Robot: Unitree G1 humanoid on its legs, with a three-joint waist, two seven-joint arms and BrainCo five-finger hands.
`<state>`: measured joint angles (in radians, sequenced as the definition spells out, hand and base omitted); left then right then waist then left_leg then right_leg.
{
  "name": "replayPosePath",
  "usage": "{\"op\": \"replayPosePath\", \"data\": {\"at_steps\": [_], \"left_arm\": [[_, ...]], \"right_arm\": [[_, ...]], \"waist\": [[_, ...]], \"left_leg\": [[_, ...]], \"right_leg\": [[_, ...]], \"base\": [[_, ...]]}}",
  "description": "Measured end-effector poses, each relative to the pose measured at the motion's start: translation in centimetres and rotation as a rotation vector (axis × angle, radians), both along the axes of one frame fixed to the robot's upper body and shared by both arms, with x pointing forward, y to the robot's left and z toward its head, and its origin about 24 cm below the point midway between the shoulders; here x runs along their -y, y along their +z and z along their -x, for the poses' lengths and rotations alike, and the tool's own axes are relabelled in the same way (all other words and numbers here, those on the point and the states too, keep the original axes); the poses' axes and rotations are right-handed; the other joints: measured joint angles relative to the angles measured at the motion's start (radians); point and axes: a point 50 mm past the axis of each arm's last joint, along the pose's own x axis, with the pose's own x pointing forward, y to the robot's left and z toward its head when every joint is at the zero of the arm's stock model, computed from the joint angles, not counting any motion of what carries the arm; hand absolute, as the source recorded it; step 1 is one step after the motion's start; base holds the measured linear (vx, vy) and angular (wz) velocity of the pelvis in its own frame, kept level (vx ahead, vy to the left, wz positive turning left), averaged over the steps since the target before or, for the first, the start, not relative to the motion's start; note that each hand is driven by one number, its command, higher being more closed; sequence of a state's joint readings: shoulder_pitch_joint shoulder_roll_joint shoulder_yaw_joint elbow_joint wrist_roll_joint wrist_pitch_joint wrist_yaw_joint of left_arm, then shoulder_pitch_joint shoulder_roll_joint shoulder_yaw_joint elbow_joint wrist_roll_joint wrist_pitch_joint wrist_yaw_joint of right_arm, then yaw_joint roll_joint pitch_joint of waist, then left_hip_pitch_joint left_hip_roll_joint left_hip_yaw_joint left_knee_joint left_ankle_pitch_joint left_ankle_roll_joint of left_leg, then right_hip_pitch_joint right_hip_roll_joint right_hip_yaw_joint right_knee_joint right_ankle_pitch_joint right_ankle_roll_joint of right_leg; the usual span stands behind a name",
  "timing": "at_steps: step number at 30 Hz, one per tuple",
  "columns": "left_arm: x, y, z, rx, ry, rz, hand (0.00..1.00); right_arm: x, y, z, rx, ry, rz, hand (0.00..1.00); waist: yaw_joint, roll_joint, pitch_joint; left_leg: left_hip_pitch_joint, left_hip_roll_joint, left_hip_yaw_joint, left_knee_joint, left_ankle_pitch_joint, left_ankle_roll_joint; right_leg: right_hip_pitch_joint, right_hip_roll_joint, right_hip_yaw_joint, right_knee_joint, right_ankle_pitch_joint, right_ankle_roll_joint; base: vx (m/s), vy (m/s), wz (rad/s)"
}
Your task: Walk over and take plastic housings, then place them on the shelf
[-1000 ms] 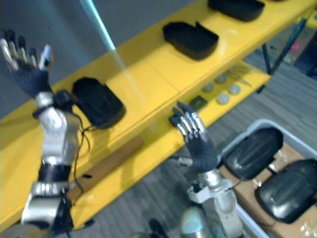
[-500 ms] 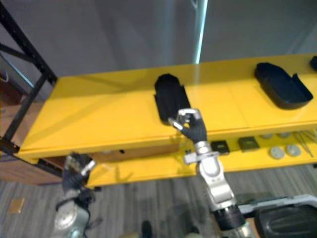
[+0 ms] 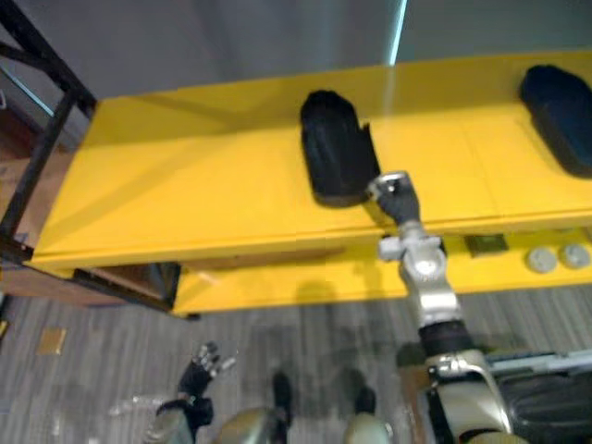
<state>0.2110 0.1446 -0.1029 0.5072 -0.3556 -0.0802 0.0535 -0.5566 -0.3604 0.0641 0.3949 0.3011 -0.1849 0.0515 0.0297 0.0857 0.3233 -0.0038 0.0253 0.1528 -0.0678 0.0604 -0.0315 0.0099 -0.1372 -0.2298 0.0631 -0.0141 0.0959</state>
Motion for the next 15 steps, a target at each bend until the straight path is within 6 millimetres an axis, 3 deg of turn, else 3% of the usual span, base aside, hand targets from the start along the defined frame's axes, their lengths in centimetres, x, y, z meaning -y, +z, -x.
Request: {"op": "replayPosePath", "data": {"at_steps": [9, 15], "left_arm": [[-0.1, -1.4, 0.6, -0.077, 0.01, -0.003, 0.0], [0.0, -1.6, 0.3, -0.092, 0.011, -0.008, 0.0]], "right_arm": [[-1.1, 2.6, -1.0, 0.073, 0.064, 0.019, 1.0], [-2.2, 3.7, -0.5, 0.115, 0.103, 0.022, 1.0]], "waist": [[0.009, 0.031, 0.062], [0.008, 0.032, 0.077]], "left_leg": [[-0.032, -0.006, -0.004, 0.016, 0.002, 0.001], [-0.06, -0.001, -0.004, 0.024, 0.005, -0.003]], "right_leg": [[-0.07, -0.019, 0.009, 0.101, -0.046, -0.003], [-0.117, -0.02, 0.013, 0.148, -0.067, -0.01]], "base": [[0.0, 0.002, 0.01], [0.0, 0.0, 0.0]]}}
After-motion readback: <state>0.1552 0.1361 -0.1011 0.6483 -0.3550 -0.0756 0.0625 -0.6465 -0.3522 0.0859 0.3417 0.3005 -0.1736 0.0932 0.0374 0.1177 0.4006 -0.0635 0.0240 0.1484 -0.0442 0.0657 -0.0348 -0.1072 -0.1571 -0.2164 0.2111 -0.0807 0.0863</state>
